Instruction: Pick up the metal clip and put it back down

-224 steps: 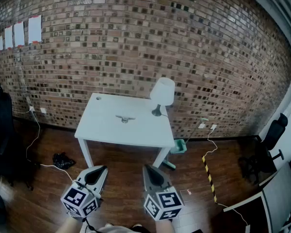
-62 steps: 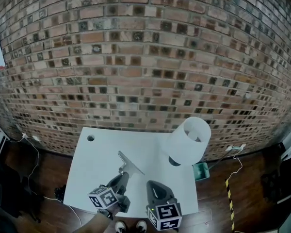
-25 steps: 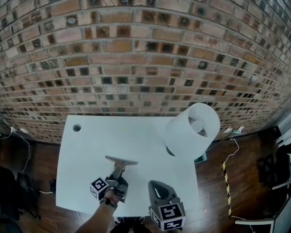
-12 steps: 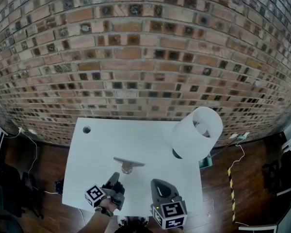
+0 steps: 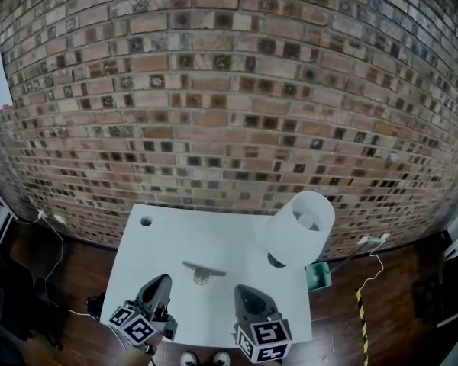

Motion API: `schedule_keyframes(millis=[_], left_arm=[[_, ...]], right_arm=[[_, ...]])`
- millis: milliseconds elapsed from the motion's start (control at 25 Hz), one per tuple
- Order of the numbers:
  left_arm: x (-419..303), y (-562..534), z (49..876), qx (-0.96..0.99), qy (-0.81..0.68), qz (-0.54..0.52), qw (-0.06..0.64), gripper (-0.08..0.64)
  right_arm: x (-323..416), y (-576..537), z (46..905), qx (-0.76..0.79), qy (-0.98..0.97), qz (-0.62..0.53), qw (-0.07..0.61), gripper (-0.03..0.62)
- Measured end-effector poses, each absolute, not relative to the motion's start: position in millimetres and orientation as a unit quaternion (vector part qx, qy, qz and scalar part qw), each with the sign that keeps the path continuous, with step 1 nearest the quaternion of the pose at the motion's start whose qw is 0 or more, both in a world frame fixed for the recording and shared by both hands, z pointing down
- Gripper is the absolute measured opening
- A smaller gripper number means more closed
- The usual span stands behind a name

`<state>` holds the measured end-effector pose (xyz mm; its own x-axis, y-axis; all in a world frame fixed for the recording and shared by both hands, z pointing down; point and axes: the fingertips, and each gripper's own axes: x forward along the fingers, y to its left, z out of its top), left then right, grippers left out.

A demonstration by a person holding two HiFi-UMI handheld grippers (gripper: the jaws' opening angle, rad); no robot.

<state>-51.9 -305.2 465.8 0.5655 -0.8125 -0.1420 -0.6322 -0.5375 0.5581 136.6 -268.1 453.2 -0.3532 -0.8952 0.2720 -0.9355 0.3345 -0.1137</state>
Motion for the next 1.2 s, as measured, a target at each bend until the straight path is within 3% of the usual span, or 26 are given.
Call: schedule_keyframes(millis=[400, 1200], left_arm=[[-26.2, -235.7, 410.6, 0.914, -0.399, -0.068, -0.027, 0.010], [-48.0, -134.9, 431.7, 0.939, -0.338, 0.050, -0.033, 0.010]], right_arm=[[119.7, -247.6, 426.0, 0.556, -0.824, 0.081, 0.074, -0.009], [91.0, -131.9, 441.5, 0.600, -0.788, 0.102, 0.090, -0.009]])
